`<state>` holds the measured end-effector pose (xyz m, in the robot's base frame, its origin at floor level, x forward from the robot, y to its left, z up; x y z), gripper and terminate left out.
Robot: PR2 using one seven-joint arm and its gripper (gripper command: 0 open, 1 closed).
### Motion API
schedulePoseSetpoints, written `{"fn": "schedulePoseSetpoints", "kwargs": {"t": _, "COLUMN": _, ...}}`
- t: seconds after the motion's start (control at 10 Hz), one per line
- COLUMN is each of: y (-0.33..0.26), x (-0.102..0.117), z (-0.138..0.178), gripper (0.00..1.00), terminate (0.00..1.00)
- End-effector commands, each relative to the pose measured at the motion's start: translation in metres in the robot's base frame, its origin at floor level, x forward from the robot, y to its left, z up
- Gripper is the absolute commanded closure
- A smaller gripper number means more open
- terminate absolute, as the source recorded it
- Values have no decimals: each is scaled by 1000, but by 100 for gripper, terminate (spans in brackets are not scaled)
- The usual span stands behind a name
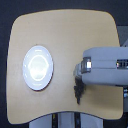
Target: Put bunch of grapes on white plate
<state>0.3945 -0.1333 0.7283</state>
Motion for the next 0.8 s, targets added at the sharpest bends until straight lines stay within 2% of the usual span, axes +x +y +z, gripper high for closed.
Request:
{"fn": "schedulePoseSetpoints", "kwargs": {"t": 0.0, "y": -2, "x": 4, "z": 5, "gripper": 100, "terminate": 0}}
{"fn": "schedulePoseSetpoints", "kwargs": {"t": 0.4, "y": -4, "x": 11, "z": 25, "gripper": 100, "terminate": 0}}
{"fn": "schedulePoseSetpoints", "kwargs": {"t": 0.7, "y": 6, "x": 29, "z": 73, "gripper": 100, "terminate": 0}}
